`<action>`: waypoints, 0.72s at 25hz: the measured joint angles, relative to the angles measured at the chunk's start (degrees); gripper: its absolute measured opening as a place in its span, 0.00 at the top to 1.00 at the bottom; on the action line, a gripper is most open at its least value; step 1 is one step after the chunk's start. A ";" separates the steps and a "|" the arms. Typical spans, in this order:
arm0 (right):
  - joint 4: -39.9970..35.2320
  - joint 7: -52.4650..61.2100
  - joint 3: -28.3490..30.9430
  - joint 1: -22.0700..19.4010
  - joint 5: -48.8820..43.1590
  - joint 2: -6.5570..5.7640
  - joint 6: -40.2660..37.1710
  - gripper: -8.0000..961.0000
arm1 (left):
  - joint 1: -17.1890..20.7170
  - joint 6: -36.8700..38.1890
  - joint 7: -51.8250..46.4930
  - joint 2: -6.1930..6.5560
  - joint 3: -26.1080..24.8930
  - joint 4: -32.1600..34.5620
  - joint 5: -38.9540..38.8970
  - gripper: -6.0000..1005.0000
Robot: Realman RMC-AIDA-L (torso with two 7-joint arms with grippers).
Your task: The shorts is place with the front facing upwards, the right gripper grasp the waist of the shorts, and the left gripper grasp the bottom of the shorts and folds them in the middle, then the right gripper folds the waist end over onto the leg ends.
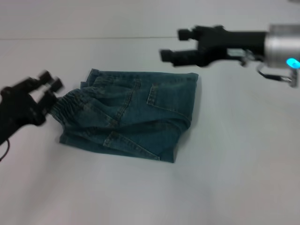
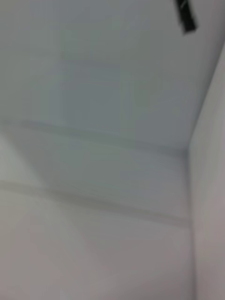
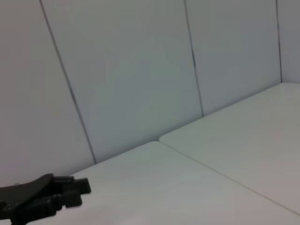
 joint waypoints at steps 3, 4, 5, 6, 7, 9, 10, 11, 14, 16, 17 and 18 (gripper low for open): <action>-0.55 -5.36 4.24 -5.35 1.64 -0.09 -5.80 0.01 | 0.06 3.78 -3.34 0.05 2.89 3.84 5.44 0.75; -0.42 -6.64 5.47 -6.89 1.78 -0.11 -7.65 0.01 | -0.06 4.49 -4.07 0.06 3.24 4.35 6.39 0.73; -0.31 -7.73 6.09 -7.88 1.75 -0.10 -9.21 0.01 | -0.20 4.55 -4.79 0.06 3.50 4.66 7.16 0.70; -0.13 -9.09 6.43 -8.95 1.62 -0.09 -10.49 0.01 | -0.23 4.38 -4.97 0.05 3.65 4.67 7.34 0.68; 0.02 -10.63 6.61 -10.00 1.47 -0.07 -11.64 0.01 | -0.24 4.03 -5.07 0.03 3.87 4.67 7.52 0.65; 0.20 -13.64 6.09 -11.91 1.31 0.15 -12.62 0.01 | -0.29 3.75 -5.21 0.00 4.65 4.68 8.33 0.56; 0.33 -14.49 5.67 -12.56 1.27 0.26 -12.68 0.01 | -0.34 3.72 -5.36 0.00 5.03 4.70 8.73 0.51; 0.68 -15.25 5.10 -12.99 1.22 0.31 -12.56 0.01 | -0.42 3.44 -5.52 0.00 5.26 4.70 9.05 0.46; 2.31 -15.91 4.54 -13.11 1.10 0.32 -12.06 0.01 | -0.74 2.11 -6.43 -0.05 5.57 4.64 10.51 0.34; 2.96 -16.08 4.56 -12.90 1.08 0.28 -11.91 0.01 | -0.89 1.72 -7.27 -0.06 5.60 4.64 11.35 0.26; 3.03 -16.09 4.56 -12.78 1.07 0.27 -11.85 0.01 | -0.92 1.56 -7.74 -0.06 5.61 4.65 11.75 0.22; 3.03 -16.06 4.55 -12.66 1.06 0.27 -11.81 0.01 | -0.92 1.47 -7.95 -0.08 5.62 4.68 11.93 0.18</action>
